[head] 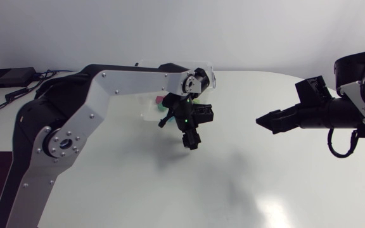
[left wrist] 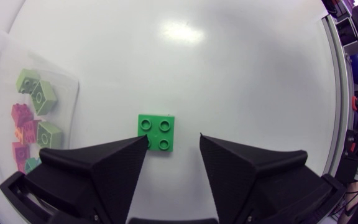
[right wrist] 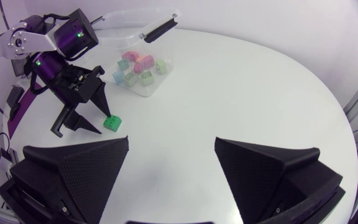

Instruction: Place the duplo bricks in the container

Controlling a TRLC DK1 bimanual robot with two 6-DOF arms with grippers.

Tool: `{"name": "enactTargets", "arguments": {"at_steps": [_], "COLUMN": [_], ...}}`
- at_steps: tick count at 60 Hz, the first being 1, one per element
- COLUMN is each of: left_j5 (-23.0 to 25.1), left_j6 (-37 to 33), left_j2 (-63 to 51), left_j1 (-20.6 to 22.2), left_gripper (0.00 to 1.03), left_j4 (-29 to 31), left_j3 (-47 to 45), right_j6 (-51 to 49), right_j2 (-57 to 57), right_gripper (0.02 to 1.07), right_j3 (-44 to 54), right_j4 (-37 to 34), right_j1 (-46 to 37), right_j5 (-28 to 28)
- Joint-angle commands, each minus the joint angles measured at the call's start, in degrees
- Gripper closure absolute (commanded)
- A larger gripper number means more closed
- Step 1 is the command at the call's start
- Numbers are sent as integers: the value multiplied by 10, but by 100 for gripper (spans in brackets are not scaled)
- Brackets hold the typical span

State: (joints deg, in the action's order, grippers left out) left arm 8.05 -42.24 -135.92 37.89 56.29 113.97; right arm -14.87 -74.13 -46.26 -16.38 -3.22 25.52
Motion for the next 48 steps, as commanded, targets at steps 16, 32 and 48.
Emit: {"name": "enactTargets", "arguments": {"at_steps": [16, 32, 48], "left_j5": [-4, -5, -4], "left_j6": [9, 18, 19], "left_j2": [-22, -22, -9], "left_j1": [-4, -7, -8], "left_gripper": [29, 26, 26], "left_j4": [7, 6, -7], "left_j3": [16, 18, 7], "right_j6": [-10, -10, -13], "right_j2": [7, 8, 8], "right_gripper": [7, 7, 7], "right_j3": [13, 13, 17], "right_j4": [-7, -8, -7], "right_j1": [1, 1, 1], "right_j5": [3, 3, 5]}}
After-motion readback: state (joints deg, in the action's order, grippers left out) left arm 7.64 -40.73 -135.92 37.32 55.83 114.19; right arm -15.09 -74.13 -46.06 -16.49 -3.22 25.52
